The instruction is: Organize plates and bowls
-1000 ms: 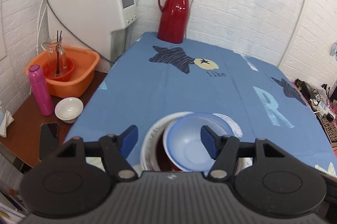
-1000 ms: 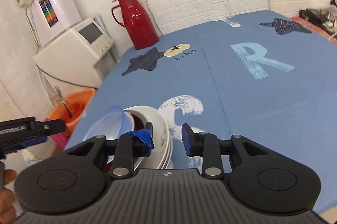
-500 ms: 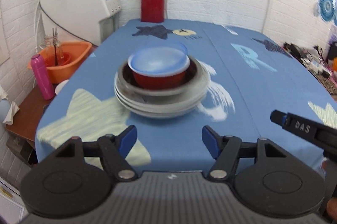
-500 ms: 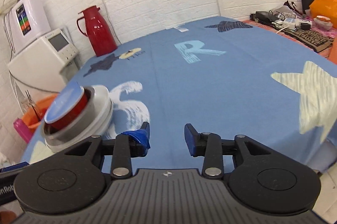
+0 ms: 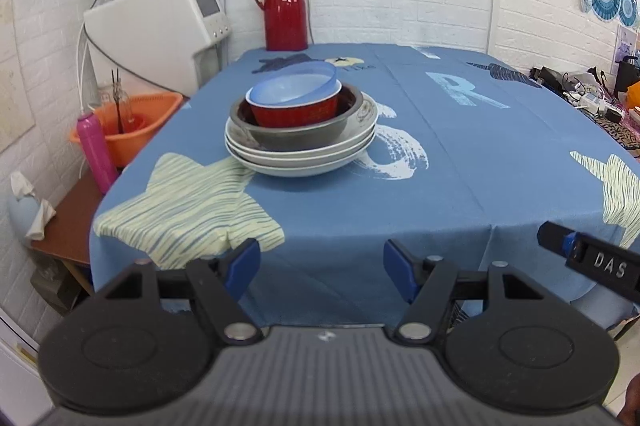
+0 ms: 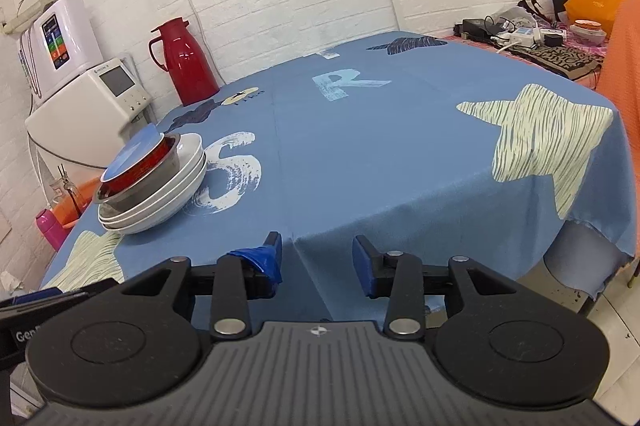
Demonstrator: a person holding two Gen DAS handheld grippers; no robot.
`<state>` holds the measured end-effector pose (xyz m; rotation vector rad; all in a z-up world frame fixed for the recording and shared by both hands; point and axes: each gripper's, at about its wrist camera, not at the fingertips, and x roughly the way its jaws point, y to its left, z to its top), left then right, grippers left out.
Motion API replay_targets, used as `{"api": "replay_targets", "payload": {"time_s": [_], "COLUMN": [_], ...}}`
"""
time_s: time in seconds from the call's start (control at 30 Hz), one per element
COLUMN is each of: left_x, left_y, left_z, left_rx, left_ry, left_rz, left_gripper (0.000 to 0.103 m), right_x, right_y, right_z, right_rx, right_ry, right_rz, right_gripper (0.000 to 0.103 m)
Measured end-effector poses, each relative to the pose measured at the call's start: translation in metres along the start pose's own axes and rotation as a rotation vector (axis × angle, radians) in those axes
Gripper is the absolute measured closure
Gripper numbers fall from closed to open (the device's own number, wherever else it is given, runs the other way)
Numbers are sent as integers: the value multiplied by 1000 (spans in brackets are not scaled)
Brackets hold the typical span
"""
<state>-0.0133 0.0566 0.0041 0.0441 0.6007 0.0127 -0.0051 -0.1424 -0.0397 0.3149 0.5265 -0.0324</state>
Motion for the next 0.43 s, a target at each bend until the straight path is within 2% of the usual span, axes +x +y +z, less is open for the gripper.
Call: {"api": "replay_targets", "payload": {"time_s": [0.13,0.43], "left_x": [0,-1], "left_y": [-8,-7], "left_z": [-1,-4], "left_rx": [23,7], "left_ry": [-3,-15], "left_rz": [4,-19], "left_gripper": [36,36], "right_x": [1,2], "right_y": [3,-1], "right_z": [-3,-10], "right_rx": [-37,-21], "right_ry": [0,32], "right_rz": [-13,15], "right_gripper": [79,78]}}
